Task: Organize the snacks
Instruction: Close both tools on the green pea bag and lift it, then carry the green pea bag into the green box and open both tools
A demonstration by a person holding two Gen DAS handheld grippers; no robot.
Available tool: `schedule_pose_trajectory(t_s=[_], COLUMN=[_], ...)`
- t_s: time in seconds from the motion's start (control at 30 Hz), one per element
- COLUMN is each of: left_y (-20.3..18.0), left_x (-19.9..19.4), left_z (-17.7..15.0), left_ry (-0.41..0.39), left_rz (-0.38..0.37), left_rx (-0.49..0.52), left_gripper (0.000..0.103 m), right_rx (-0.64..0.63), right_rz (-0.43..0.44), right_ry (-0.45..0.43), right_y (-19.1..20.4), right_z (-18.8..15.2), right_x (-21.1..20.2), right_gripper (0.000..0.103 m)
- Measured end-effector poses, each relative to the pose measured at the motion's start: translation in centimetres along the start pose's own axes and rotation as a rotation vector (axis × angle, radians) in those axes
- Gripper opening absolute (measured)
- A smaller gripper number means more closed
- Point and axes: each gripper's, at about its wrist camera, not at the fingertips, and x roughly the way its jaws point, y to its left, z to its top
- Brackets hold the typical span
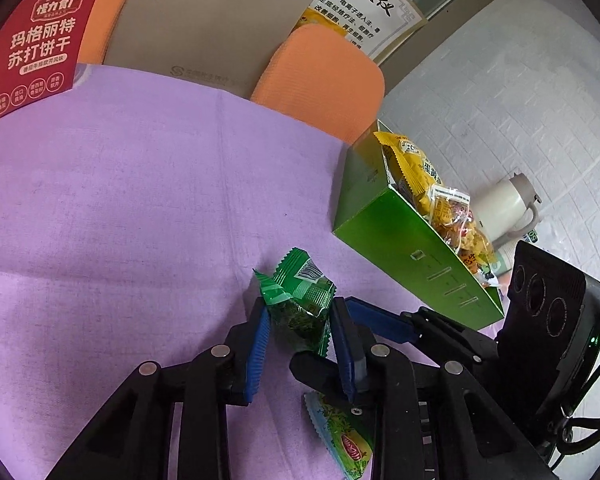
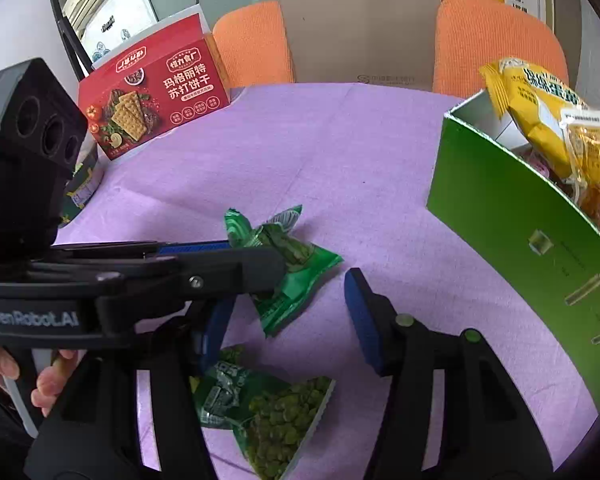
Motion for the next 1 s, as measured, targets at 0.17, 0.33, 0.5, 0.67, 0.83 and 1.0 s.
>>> schedule_pose_trajectory(t_s=[0.17, 0.33, 0.5, 0.67, 0.83, 1.0], left_y=[-0.3, -1.8, -5.0, -9.1, -13.3, -17.8], left_x=[0.1, -0.7, -1.6, -1.8, -0.9, 2.0], left_z=[-0.2, -0.6, -0.7, -0.7, 0.0, 0.7], left_ry=[0.009, -0.005, -0.019, -0.032, -0.024, 0.008], left_rz=[-0.017, -0.016, -0.011, -0.005, -0.015, -0.046], left_rx=[0.002, 0.036, 0.099, 0.170, 0.231, 0.280], left_gripper=[0.030, 0.030, 0.030, 0.030, 0.030, 0.031], right_rx=[0.001, 0.044, 0.092, 0.131, 0.190, 0.214], right_rz=[0.002, 0.000, 0.002, -0.016, -0.051, -0.134], right_ry=[-0.021, -0.081, -0.149, -0.210, -0.267, -0.287], right_y=[0.3, -0.3, -1.5, -3.7, -6.9, -9.8], right_z=[-0.5, -1.1, -1.6, -2.2, -2.8, -2.9], right_x=[-1.0, -3.4, -6.5, -9.8, -12.8, -14.2], right_gripper=[0.030, 0.029, 0.029, 0.029, 0.029, 0.029])
